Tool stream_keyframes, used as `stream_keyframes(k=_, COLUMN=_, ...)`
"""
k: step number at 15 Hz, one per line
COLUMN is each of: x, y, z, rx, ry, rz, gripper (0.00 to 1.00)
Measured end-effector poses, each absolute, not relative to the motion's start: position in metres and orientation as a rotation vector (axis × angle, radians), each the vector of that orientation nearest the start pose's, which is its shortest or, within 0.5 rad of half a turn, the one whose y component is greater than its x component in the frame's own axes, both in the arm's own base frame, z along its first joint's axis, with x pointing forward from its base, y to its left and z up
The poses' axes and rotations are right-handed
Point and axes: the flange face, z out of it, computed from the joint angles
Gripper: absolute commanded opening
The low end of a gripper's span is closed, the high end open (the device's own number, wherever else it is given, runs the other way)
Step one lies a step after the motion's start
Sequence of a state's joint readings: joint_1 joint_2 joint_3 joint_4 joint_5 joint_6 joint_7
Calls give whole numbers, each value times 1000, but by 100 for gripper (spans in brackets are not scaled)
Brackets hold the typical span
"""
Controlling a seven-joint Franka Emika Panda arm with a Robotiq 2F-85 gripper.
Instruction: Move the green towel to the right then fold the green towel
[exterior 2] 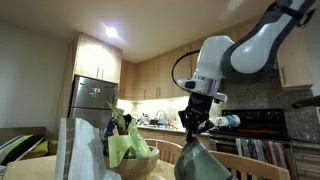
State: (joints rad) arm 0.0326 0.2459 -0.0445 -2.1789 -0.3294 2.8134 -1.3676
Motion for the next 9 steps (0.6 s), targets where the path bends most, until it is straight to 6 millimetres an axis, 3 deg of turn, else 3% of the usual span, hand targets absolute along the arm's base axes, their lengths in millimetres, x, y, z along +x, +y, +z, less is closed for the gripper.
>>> stream_keyframes(k=4, x=613, y=-11, z=310, rx=1915, ry=1914, rz=238, gripper=1)
stream_keyframes(k=9, x=616, y=-6, z=265, rx=1956, ry=1956, rz=170, gripper=1)
